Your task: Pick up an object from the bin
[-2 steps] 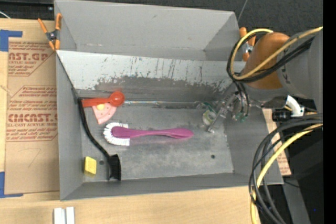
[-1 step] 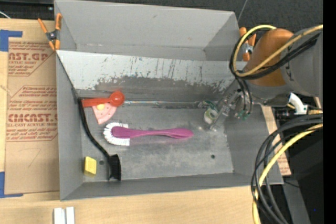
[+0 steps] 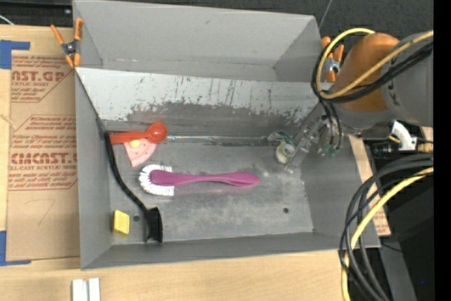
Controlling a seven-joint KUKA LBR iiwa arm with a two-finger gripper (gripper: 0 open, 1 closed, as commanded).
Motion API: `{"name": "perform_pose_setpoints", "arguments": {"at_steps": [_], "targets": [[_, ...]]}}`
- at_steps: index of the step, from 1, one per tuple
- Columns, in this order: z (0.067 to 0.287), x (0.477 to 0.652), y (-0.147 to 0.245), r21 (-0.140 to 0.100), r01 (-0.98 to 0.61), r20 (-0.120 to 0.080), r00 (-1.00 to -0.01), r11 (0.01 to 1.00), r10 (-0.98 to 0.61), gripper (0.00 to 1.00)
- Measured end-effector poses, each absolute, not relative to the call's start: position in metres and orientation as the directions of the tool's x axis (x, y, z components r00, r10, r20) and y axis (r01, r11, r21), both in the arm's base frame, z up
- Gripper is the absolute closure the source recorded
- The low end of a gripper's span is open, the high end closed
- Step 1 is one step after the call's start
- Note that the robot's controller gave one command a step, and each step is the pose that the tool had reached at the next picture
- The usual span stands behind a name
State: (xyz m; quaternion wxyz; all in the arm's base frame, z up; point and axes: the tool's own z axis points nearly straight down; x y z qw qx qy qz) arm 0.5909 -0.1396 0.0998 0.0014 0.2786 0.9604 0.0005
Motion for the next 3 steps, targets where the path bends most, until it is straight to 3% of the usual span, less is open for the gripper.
{"name": "perform_pose_setpoints", "arguments": {"at_steps": [3], "targets": [[0.127,0.591,-0.139,0.003,0.534,-0.004,-0.845,0.845,0.534,1.00]]}}
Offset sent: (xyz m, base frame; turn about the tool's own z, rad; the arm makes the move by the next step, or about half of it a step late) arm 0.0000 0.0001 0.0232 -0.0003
